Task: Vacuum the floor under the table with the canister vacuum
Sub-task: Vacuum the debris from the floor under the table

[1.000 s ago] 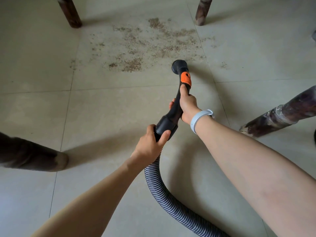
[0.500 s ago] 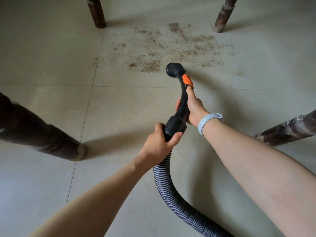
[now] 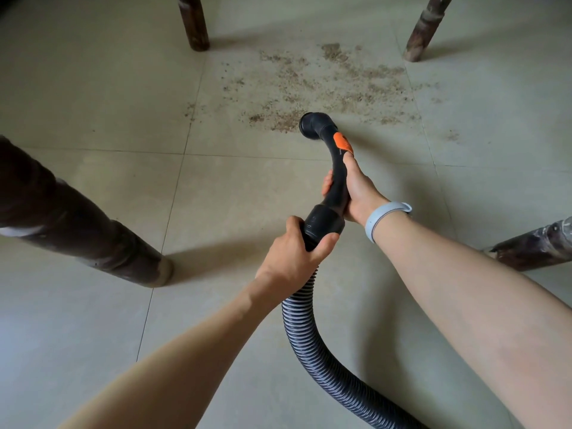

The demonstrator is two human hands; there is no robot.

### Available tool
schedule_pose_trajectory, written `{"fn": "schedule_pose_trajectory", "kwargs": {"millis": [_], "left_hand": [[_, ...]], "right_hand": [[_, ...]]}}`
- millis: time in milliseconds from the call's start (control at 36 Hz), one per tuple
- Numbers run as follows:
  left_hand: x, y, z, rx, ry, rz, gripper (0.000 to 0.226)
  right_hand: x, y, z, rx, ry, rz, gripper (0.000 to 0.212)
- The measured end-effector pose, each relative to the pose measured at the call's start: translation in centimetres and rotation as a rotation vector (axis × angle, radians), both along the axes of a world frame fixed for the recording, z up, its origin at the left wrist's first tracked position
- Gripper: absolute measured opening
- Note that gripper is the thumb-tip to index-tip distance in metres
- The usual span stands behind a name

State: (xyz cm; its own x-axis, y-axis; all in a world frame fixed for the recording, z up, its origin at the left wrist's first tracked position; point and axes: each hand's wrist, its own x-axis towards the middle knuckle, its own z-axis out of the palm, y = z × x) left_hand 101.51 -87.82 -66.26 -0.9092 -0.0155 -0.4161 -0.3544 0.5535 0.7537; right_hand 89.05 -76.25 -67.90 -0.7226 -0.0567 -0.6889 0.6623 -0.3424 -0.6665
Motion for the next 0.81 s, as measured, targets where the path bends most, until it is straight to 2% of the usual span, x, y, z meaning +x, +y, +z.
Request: {"fn": "schedule_pose_trajectory", "kwargs": {"millis": [361, 556, 806], "left_hand": [[0.5, -3.3, -0.3, -0.015, 0.026, 0.074, 0.044], [0.9, -4.6, -0.1, -0.015, 0.025, 0.096, 0.042], [1.3, -6.6, -0.2, -0.039, 0.011, 0.123, 0.045]], "right_hand": [[-0.4, -4.3, 0.0, 0.022, -0.045, 0.079, 0.057], [-0.3, -5.9, 0.0, 0.024, -0.024, 0.116, 0.055], [-0.4, -8.6, 0.7, 0.093, -0.032, 0.160, 0.073]]}}
